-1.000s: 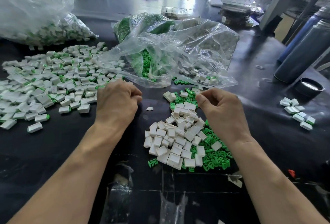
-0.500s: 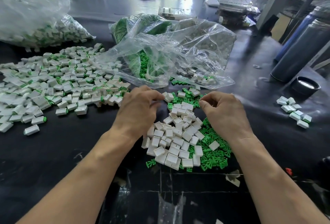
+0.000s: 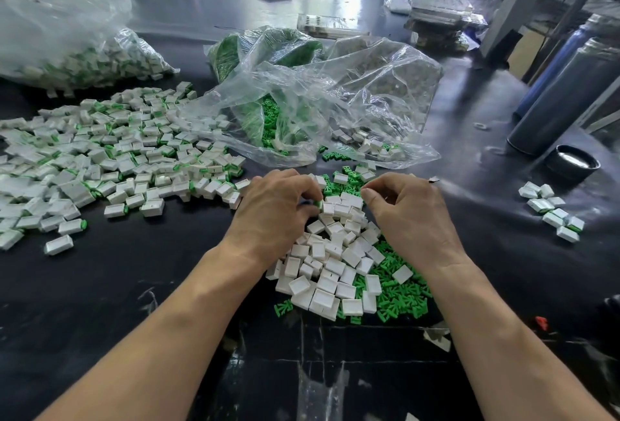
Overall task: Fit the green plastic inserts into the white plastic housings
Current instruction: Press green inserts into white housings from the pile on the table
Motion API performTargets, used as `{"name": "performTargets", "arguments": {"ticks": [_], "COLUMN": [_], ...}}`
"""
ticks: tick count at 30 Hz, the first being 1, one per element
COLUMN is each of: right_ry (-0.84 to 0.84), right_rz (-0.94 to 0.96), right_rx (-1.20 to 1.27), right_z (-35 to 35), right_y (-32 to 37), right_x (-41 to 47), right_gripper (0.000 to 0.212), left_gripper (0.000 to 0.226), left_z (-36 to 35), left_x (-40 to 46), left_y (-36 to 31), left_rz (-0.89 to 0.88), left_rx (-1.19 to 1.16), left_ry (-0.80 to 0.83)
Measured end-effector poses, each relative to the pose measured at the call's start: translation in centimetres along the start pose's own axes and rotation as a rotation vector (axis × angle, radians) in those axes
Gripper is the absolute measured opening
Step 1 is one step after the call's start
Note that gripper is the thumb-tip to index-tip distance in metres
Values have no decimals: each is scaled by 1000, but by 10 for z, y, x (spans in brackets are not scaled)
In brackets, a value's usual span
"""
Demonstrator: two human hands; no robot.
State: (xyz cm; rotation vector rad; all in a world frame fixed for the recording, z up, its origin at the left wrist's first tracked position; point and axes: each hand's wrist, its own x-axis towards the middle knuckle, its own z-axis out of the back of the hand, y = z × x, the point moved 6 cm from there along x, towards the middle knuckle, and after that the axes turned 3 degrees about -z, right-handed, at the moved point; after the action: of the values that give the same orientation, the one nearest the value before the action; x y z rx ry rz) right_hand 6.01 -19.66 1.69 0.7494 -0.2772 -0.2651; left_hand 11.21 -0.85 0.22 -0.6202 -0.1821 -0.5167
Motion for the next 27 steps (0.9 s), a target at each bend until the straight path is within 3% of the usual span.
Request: {"name": "performTargets", "arguments": {"ticks": [11, 19, 27], "right_ry": [-4, 3, 2], "right_rz": [30, 31, 39], "right_rx": [42, 58, 58], "right_z": [-3, -3, -7], "right_y": [9, 8, 9], "right_x": [-5, -6, -7], "right_gripper": [11, 10, 10], "left_gripper": [13, 29, 9], "left_z": [2, -3, -3], "left_x": [2, 1, 0], "left_y": [-3, 1, 3], "left_rz": [-52, -28, 27], "left_rx": [20, -12, -39], "left_ry": [-40, 40, 47]}}
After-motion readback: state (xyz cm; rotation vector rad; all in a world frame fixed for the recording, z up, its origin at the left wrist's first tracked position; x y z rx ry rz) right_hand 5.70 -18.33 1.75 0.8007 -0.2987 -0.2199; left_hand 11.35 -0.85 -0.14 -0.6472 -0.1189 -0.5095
